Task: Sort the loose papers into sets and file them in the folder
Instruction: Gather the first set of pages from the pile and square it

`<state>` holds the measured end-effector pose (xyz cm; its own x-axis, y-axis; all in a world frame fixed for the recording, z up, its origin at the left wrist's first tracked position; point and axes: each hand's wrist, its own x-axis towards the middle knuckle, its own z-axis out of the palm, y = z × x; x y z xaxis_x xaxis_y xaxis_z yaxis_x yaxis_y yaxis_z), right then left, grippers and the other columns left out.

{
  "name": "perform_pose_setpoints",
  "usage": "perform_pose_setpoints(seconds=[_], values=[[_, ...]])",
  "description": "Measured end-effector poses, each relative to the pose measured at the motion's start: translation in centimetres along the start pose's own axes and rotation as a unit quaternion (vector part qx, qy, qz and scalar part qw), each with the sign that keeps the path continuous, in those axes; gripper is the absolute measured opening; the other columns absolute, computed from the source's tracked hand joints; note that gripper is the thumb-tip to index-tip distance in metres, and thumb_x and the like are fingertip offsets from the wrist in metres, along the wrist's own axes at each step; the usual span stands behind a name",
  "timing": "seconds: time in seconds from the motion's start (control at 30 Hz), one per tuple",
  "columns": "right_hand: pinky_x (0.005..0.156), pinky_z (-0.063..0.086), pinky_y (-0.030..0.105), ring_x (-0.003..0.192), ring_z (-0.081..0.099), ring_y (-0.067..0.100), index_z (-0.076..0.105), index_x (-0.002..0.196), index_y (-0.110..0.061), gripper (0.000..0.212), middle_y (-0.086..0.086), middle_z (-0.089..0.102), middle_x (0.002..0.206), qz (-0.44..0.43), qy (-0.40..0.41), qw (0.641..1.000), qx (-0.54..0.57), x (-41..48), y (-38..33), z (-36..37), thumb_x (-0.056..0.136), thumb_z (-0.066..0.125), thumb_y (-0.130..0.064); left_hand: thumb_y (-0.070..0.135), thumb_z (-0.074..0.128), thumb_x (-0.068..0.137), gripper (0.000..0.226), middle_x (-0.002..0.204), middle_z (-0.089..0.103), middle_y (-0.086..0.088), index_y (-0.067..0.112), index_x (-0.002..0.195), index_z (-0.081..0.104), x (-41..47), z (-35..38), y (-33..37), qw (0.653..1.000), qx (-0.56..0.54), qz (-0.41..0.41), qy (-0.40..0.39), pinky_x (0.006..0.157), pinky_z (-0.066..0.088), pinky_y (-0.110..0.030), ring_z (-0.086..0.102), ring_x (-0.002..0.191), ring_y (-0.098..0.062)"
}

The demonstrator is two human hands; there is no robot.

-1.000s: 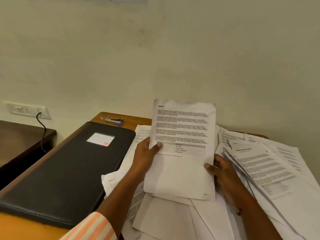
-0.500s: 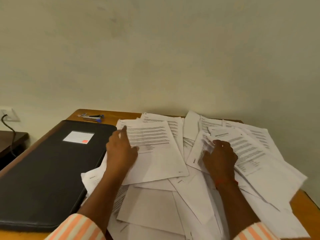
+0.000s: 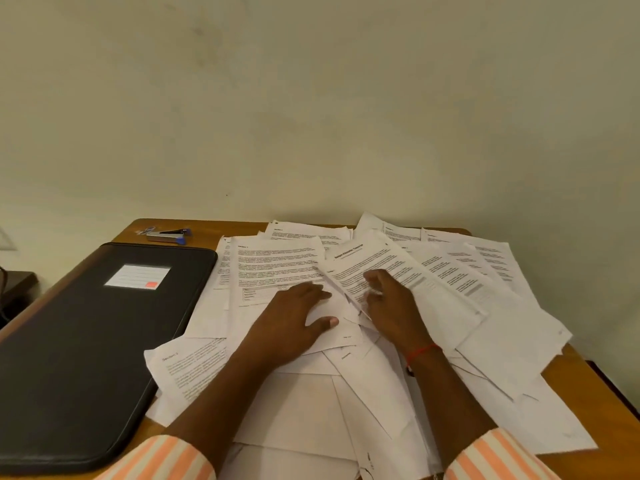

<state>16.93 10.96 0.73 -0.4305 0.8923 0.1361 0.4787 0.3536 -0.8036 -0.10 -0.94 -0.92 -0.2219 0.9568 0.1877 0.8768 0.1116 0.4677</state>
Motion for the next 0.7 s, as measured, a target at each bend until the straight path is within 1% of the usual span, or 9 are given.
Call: perform_pose_setpoints(seconds=[0.03, 0.1, 0.2, 0.3, 0.37, 0.43, 0.53, 0.6, 0.7], values=[[0.106, 0.047, 0.038, 0.128, 0.054, 0.024, 0.060, 0.128, -0.009, 0.032, 0.009, 0.061, 0.132, -0.007, 0.043, 0.999, -0.033, 0.2, 0.5, -0.4, 0.096, 0.057, -0.005, 0.067, 0.047, 0.095, 0.061, 0.160, 0.035, 0.013, 0.037, 0.148, 0.045, 0.0, 0.1, -0.1, 1.000, 0.002, 0.001, -0.006, 0.122, 0.022, -0.035, 0.028, 0.147, -0.012], [0.105, 0.044, 0.044, 0.125, 0.053, 0.032, 0.059, 0.128, -0.010, 0.033, 0.014, 0.061, 0.129, 0.029, 0.098, 0.978, -0.180, 0.6, 1.6, -1.5, 0.096, 0.059, -0.020, 0.069, 0.045, 0.094, 0.062, 0.160, 0.034, 0.013, 0.037, 0.148, 0.045, 0.0, 0.3, -0.3, 1.000, 0.001, -0.003, -0.012, 0.123, 0.022, -0.038, 0.027, 0.148, -0.012], [0.102, 0.037, 0.045, 0.122, 0.049, 0.035, 0.057, 0.126, -0.016, 0.041, 0.015, 0.056, 0.126, 0.107, 0.021, 0.949, -0.296, 0.1, 2.0, -1.6, 0.098, 0.048, -0.045, 0.065, 0.047, 0.095, 0.059, 0.156, 0.042, 0.012, 0.035, 0.146, 0.049, -0.1, 0.4, -0.1, 0.999, -0.029, -0.016, -0.007, 0.119, 0.026, -0.033, 0.035, 0.144, -0.011], [0.094, 0.041, 0.040, 0.115, 0.054, 0.037, 0.063, 0.116, -0.015, 0.059, 0.016, 0.062, 0.114, 0.035, -0.019, 0.967, -0.253, -0.3, 1.1, 0.4, 0.090, 0.033, -0.059, 0.056, 0.056, 0.096, 0.055, 0.147, 0.054, 0.008, 0.028, 0.142, 0.052, 0.0, 0.2, 1.1, 0.985, -0.139, -0.064, 0.073, 0.108, 0.035, -0.027, 0.050, 0.133, -0.013], [0.094, 0.042, 0.036, 0.115, 0.055, 0.036, 0.064, 0.122, -0.014, 0.051, 0.017, 0.063, 0.115, 0.008, -0.021, 0.982, -0.188, -0.6, 0.6, 1.7, 0.093, 0.046, -0.052, 0.052, 0.063, 0.094, 0.057, 0.138, 0.060, 0.007, 0.024, 0.141, 0.051, 0.4, -0.4, 1.7, 0.951, -0.241, -0.147, 0.123, 0.101, 0.045, -0.031, 0.060, 0.122, -0.016], [0.093, 0.042, 0.032, 0.114, 0.056, 0.030, 0.063, 0.126, -0.014, 0.040, 0.014, 0.062, 0.117, -0.025, -0.032, 0.984, -0.175, -1.1, -0.1, 2.4, 0.094, 0.061, -0.038, 0.046, 0.069, 0.092, 0.059, 0.133, 0.063, 0.004, 0.021, 0.142, 0.047, 0.7, -0.9, 2.1, 0.911, -0.331, -0.207, 0.136, 0.100, 0.052, -0.038, 0.066, 0.113, -0.019], [0.086, 0.048, 0.029, 0.095, 0.063, 0.019, 0.067, 0.115, -0.015, 0.030, 0.005, 0.067, 0.099, -0.034, -0.044, 0.991, -0.118, -1.6, -0.8, 3.4, 0.090, 0.069, -0.032, 0.017, 0.067, 0.094, 0.046, 0.124, 0.067, 0.004, 0.024, 0.135, 0.049, 0.4, -1.1, 0.8, 0.877, -0.385, -0.237, 0.164, 0.091, 0.058, -0.045, 0.067, 0.105, -0.018], [0.080, 0.051, 0.029, 0.084, 0.064, 0.016, 0.069, 0.108, -0.014, 0.024, 0.002, 0.069, 0.088, -0.024, -0.001, 0.998, -0.066, -1.4, -1.1, 3.0, 0.090, 0.071, -0.030, -0.001, 0.058, 0.092, 0.044, 0.118, 0.068, 0.002, 0.025, 0.127, 0.055, 0.3, -1.4, -0.2, 0.847, -0.434, -0.259, 0.166, 0.083, 0.060, -0.039, 0.067, 0.100, -0.017], [0.082, 0.048, 0.031, 0.100, 0.060, 0.023, 0.064, 0.114, -0.011, 0.032, 0.009, 0.064, 0.107, -0.028, 0.116, 0.989, -0.089, -0.5, -0.3, 1.6, 0.089, 0.072, -0.029, -0.013, 0.049, 0.085, 0.048, 0.113, 0.072, -0.004, 0.023, 0.112, 0.064, 0.4, -2.3, -0.5, 0.800, -0.512, -0.271, 0.158, 0.082, 0.061, -0.044, 0.070, 0.099, -0.025]])
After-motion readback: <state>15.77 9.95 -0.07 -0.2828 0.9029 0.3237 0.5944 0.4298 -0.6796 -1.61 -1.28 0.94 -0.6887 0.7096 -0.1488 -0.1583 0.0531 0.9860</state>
